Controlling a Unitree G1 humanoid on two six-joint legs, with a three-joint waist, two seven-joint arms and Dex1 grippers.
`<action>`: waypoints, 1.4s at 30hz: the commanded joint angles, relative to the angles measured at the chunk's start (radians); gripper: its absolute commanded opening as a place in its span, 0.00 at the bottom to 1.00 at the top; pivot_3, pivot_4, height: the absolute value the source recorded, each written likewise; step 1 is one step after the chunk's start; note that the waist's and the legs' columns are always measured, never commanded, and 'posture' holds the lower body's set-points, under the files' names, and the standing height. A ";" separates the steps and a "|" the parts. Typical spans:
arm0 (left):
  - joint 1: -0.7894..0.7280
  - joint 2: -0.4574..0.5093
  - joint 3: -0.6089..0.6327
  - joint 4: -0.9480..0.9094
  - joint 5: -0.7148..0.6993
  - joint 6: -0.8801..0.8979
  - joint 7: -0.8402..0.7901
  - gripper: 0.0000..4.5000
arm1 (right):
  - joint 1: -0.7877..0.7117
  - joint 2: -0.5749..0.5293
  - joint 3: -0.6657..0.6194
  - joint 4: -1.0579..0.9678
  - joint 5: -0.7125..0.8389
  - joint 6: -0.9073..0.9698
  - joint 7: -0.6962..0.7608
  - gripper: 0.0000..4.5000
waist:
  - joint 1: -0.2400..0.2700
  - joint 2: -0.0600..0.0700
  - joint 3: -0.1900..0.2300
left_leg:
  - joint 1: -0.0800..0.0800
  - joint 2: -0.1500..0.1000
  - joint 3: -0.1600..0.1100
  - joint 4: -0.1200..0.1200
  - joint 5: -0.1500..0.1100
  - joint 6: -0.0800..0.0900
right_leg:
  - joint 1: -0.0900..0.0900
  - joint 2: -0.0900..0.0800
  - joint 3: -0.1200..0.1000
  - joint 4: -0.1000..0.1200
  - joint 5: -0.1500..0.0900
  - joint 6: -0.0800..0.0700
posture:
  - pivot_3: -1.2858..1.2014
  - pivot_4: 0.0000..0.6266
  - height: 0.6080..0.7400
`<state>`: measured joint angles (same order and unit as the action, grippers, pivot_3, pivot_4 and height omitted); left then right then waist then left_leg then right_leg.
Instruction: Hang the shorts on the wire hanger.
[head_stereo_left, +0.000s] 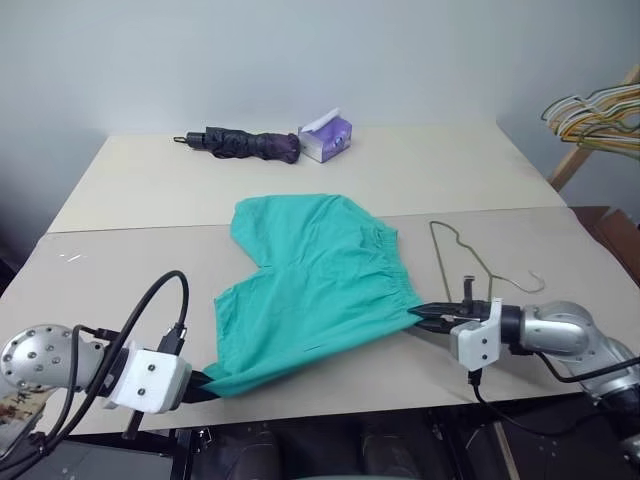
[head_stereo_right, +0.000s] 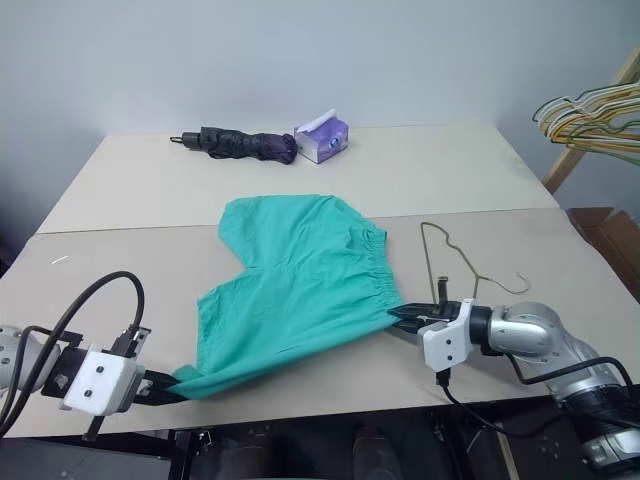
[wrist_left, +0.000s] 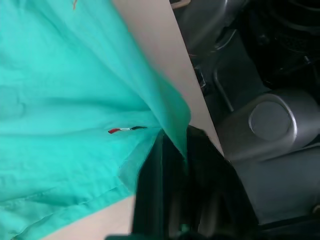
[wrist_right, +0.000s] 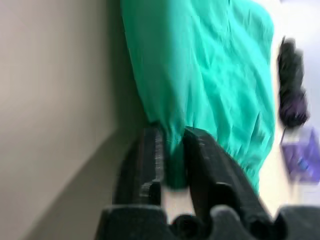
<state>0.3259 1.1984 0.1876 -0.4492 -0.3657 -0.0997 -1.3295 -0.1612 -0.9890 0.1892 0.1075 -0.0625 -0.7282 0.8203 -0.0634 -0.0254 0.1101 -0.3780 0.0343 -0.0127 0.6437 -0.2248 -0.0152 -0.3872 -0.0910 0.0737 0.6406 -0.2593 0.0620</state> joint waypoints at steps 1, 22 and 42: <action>0.002 -0.008 0.065 -0.028 -0.075 0.046 -0.030 0.36 | 0.059 -0.041 -0.054 -0.119 0.089 0.068 0.039 0.48 | 0.001 -0.001 0.000 | 0.001 0.000 0.000 0.000 0.000 0.000 | 0.000 0.000 0.000 0.001 0.000 0.000 | 0.51 0.18 1.00; -0.631 -0.237 -0.042 0.088 -0.458 0.566 0.120 0.99 | 0.245 -0.066 -0.385 -0.552 0.356 1.383 -0.235 1.00 | 0.019 -0.004 0.002 | -0.005 0.001 -0.002 0.002 -0.002 0.000 | -0.003 0.001 -0.001 0.000 -0.002 0.001 | 0.49 0.18 1.00; -0.727 -0.338 -0.103 0.066 -0.435 0.632 0.140 1.00 | -0.002 0.112 -0.283 -0.505 0.366 1.991 -0.365 0.27 | 0.015 -0.007 0.006 | -0.007 0.000 -0.003 0.002 -0.002 0.000 | -0.003 0.002 -0.002 -0.002 -0.003 0.002 | 0.50 0.20 1.00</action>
<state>-0.3872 0.8617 0.0798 -0.3590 -0.8074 0.5488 -1.1787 -0.1487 -0.8691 -0.0705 -0.3930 0.3013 1.2477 0.4551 -0.0480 -0.0320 0.1159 -0.3848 0.0344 -0.0161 0.6454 -0.2265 -0.0153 -0.3904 -0.0895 0.0714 0.6385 -0.2619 0.0640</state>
